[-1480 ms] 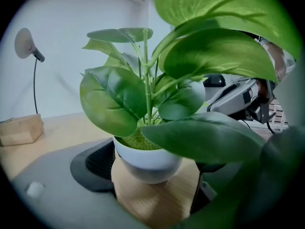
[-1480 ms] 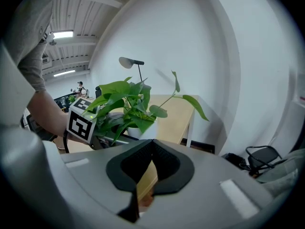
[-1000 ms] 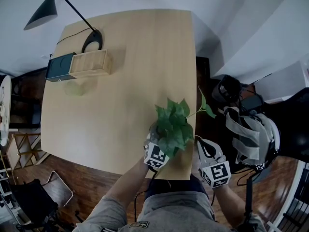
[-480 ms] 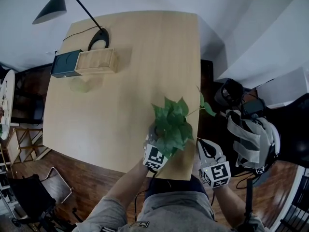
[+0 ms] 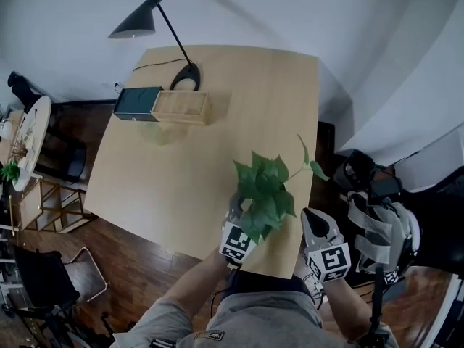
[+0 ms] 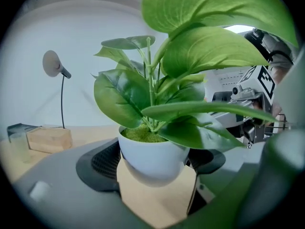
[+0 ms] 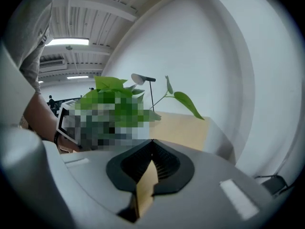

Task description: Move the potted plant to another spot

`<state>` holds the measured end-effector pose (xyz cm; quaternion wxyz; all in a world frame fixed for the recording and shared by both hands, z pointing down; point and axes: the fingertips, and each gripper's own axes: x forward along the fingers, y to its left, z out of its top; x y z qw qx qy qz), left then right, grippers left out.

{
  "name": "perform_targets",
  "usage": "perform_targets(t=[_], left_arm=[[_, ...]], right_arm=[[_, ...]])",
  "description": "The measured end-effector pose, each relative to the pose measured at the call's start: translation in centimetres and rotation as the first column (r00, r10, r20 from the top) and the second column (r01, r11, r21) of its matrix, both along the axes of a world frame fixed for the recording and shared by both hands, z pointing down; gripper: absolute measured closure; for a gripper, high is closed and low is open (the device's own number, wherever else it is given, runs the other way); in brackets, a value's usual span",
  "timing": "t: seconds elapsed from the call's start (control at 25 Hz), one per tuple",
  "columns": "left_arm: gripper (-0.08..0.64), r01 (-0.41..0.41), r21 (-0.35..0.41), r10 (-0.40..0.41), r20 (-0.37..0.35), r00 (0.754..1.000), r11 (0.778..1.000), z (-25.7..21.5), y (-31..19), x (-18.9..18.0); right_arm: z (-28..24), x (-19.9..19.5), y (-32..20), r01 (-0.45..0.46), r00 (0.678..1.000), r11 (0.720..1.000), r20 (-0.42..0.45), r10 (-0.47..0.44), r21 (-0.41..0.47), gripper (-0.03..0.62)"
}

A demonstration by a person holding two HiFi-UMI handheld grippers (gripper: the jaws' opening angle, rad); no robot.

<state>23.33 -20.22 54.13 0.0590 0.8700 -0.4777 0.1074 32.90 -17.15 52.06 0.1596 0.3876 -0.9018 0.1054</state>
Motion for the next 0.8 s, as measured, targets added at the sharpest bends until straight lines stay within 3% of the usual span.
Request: perform_targets(t=[0.32, 0.8], left_arm=[[0.120, 0.102, 0.015, -0.101, -0.052, 0.994, 0.995, -7.5, 1.3, -4.4], [0.120, 0.200, 0.114, -0.194, -0.063, 0.979, 0.973, -13.7, 8.4, -14.3]], right_arm=[[-7.7, -5.3, -1.0, 0.094, 0.991, 0.983, 0.077, -0.107, 0.155, 0.586], [-14.9, -14.6, 4.3, 0.166, 0.973, 0.940, 0.103, -0.205, 0.300, 0.586]])
